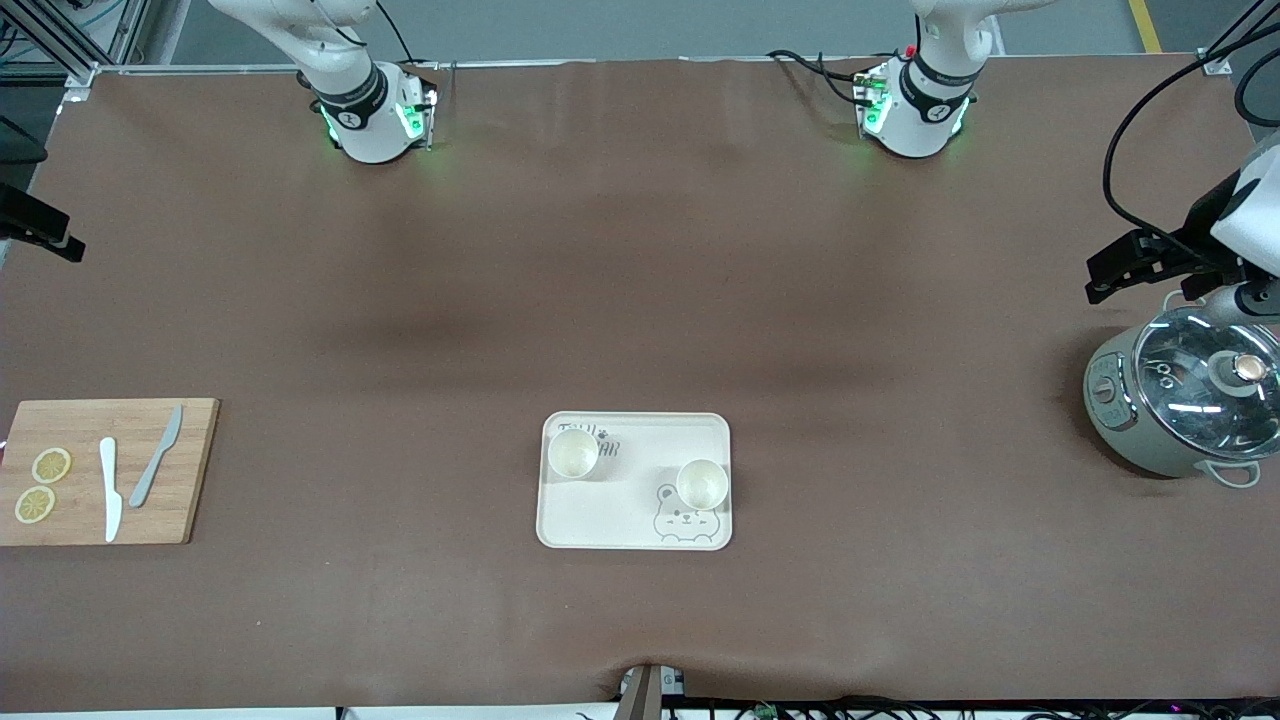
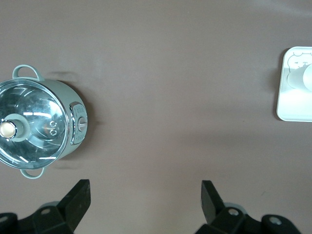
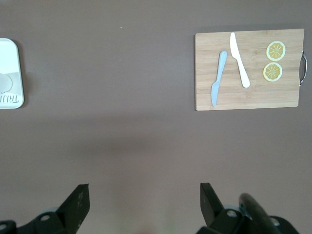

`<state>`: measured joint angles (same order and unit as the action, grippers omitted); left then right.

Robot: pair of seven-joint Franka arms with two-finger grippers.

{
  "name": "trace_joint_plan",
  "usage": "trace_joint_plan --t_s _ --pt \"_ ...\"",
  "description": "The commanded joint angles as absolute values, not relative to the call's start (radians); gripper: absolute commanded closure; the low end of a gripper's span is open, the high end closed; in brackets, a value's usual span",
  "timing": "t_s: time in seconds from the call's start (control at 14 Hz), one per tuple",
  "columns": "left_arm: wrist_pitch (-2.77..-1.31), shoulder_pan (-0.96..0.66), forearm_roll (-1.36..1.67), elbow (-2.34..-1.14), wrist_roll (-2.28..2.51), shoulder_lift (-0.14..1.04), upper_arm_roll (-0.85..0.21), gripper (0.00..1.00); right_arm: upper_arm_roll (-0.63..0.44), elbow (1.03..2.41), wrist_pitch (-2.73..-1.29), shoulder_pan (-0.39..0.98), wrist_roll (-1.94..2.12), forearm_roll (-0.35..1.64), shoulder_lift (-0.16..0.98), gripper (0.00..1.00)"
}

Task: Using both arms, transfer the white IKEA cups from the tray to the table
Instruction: 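Reach the left gripper down to the white cup on the tray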

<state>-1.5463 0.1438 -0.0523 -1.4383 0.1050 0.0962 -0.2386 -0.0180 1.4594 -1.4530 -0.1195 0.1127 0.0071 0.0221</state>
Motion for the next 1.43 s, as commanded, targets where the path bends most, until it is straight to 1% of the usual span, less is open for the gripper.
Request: trace_joint_plan --t_s 0.0,0.64,0.79,1.0,1.14,1.36 --pt "-1.536 0.146 -0.064 -1.424 0.100 0.094 -0.244 0.00 -0.003 1.451 -1.447 -0.135 0.117 0.006 0.021 0.00" --pt "-1.537 0.137 -0.063 -1.428 0.112 0.121 -0.244 0.00 -0.003 1.450 -1.453 -0.138 0.117 0.008 0.031 0.00" --pt "-1.539 0.092 -0.069 -1.428 0.117 0.158 -0.244 0.00 -0.003 1.448 -1.450 -0.138 0.118 0.021 0.061 0.00" --pt "-1.568 -0.004 -0.072 -1.428 0.220 0.239 -0.242 0.00 -0.002 1.447 -1.465 -0.140 0.123 0.018 0.066 0.00" --pt "-1.626 -0.063 -0.071 -1.427 0.377 0.291 -0.242 0.00 -0.002 1.447 -1.491 -0.137 0.124 0.020 0.066 0.00" --pt "-1.751 -0.132 -0.067 -1.425 0.506 0.385 -0.242 0.00 -0.002 1.448 -1.586 -0.133 0.124 0.021 0.093 0.00"
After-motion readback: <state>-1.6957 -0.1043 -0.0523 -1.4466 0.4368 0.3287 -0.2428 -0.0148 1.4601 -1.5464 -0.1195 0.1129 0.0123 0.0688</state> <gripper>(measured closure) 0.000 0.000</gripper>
